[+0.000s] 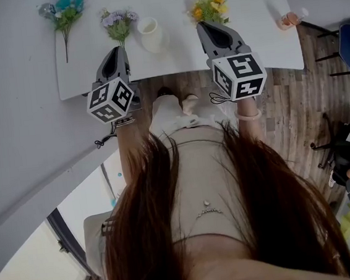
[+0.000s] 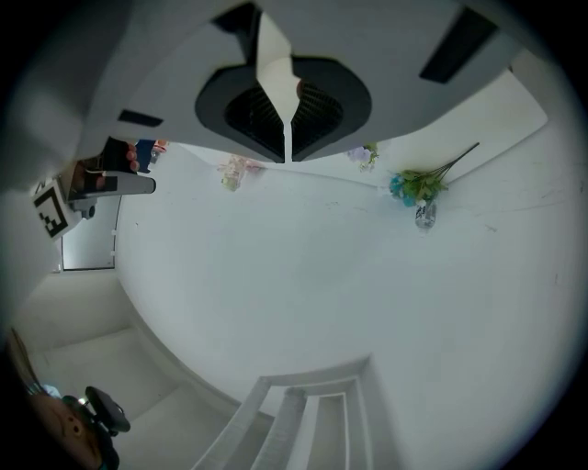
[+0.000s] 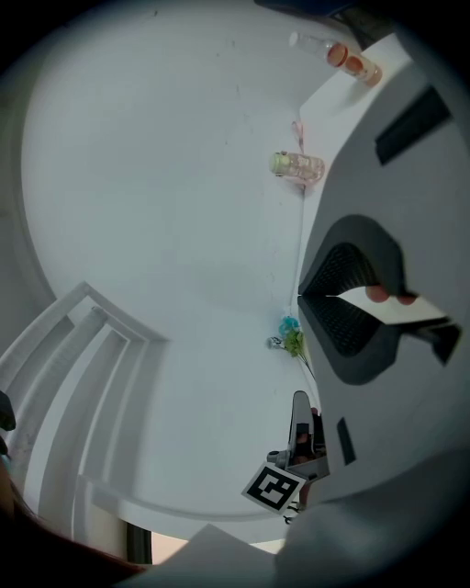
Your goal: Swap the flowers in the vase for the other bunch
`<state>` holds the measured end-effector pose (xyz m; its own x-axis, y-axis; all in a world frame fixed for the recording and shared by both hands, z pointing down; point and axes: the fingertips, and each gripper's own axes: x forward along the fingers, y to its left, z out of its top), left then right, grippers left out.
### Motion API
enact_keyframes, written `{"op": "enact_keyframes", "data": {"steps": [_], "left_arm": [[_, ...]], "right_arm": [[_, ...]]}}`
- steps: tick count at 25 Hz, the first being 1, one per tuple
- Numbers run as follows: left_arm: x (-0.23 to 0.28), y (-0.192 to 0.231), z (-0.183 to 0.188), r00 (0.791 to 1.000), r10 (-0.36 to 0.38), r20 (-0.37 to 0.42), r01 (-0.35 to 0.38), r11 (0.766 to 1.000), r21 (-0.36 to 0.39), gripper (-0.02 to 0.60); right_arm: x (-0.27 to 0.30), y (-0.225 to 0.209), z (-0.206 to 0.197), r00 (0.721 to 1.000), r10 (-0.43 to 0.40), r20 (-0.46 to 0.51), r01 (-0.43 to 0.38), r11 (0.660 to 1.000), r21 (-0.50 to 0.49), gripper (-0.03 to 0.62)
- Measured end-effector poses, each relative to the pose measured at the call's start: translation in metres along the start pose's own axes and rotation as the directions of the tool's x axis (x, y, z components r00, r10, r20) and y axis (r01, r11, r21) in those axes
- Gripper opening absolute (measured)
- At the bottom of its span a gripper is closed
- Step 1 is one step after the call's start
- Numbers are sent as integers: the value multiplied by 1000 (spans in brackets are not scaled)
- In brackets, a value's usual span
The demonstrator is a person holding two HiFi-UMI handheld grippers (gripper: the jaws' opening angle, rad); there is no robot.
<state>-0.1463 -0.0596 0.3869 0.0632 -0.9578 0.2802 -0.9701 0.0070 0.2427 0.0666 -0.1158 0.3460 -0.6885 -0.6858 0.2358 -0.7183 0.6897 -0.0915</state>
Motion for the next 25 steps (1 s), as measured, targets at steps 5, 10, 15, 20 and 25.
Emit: {"op": "enact_keyframes", "data": {"steps": [5,10,15,20,25], "left_arm": [[-11,-18,1,1000,-19,12,19,1000,11,21],[-19,-29,6,999,-45,20,44,998,34,14],[-25,-33,11,997,-67,24,66,997,48,9],[-38,-33,10,995,-96,22,95,994,59,6],[-53,-31,9,993,-120,17,118,991,67,5]], "right_arm": [[-10,-2,-5,1000,7,1,-7,1000,10,28],[-17,1,-6,1000,2,8,-2,1000,16,28],[-21,7,-9,1000,-5,8,5,1000,28,28],[-27,21,-12,1000,-23,9,23,999,36,28],[-39,37,-17,999,-44,2,44,998,44,28]]}}
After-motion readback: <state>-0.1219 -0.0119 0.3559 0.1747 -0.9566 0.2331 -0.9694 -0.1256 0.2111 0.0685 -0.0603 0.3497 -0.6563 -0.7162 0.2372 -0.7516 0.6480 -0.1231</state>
